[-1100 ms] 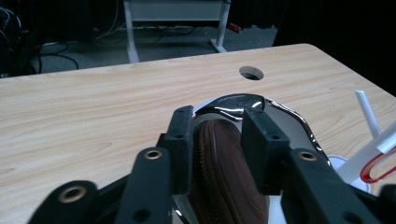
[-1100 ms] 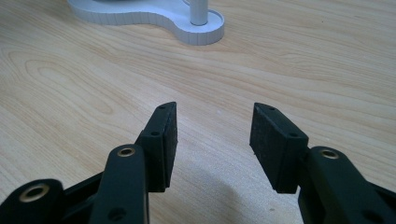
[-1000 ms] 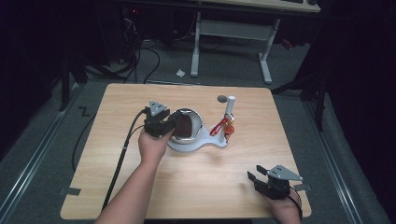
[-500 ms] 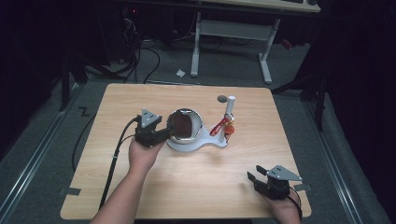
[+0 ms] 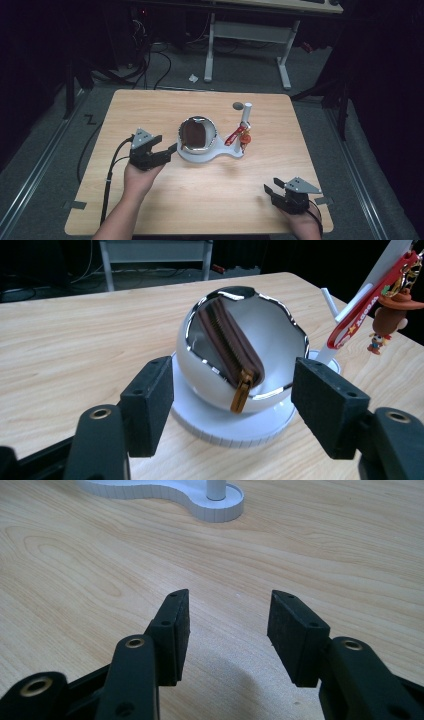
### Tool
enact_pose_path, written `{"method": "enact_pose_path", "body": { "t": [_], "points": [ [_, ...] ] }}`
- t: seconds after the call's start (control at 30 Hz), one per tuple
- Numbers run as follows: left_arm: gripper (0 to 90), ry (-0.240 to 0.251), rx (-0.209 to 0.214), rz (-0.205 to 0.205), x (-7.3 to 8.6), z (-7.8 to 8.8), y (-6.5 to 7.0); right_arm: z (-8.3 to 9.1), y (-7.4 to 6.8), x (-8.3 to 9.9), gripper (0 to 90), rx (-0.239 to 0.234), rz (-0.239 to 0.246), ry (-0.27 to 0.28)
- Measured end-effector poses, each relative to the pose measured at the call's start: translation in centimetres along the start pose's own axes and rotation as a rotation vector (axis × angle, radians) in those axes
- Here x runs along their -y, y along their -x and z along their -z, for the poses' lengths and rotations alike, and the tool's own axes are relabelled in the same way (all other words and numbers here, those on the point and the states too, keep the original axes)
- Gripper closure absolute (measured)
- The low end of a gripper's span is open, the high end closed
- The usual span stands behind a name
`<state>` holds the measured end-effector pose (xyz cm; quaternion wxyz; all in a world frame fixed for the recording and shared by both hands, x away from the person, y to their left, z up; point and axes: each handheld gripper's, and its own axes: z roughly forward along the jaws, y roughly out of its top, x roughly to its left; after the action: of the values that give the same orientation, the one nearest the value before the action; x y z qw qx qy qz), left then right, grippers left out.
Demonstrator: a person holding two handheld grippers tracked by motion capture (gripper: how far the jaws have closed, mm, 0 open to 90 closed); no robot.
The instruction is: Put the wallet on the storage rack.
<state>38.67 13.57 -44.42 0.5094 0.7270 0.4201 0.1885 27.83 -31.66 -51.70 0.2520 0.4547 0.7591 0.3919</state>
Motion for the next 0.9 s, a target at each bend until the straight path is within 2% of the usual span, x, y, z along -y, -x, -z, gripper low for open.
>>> {"method": "enact_pose_path", "body": {
  "t": [0.1, 0.5, 0.63, 0.7, 0.73, 0.83, 0.87, 0.9],
  "points": [
    [32.4, -0.014, -0.020, -0.013, 0.7, 0.6, -0.4, 0.0, 0.0, 0.0, 51.8, 0.000, 0.003, -0.002],
    [29.8, -0.084, -0.029, 0.019, 5.5, 3.1, -2.4, -0.2, 0.0, 0.1, 51.9, 0.004, -0.004, -0.004],
    [28.9, -0.121, -0.028, 0.012, 7.3, 3.9, -3.0, -0.5, 0.2, 0.0, 51.8, 0.014, -0.014, -0.013],
    [28.8, -0.147, -0.028, -0.005, 8.3, 4.4, -3.3, -0.5, 0.2, 0.1, 51.9, 0.017, -0.012, -0.019],
    [28.7, -0.163, -0.039, -0.022, 9.0, 4.8, -3.4, -0.5, 0.1, 0.1, 51.8, 0.018, -0.009, -0.021],
    [28.8, -0.165, -0.065, -0.019, 11.4, 6.2, -3.9, -0.5, 0.2, 0.2, 51.7, 0.022, -0.009, -0.023],
    [28.9, -0.200, -0.061, -0.021, 12.0, 6.6, -4.2, -0.5, 0.1, 0.2, 51.7, 0.024, -0.008, -0.021],
    [28.4, -0.215, -0.058, -0.031, 12.0, 6.8, -4.4, -0.4, 0.1, 0.2, 51.7, 0.028, -0.005, -0.021]
  ]
}}
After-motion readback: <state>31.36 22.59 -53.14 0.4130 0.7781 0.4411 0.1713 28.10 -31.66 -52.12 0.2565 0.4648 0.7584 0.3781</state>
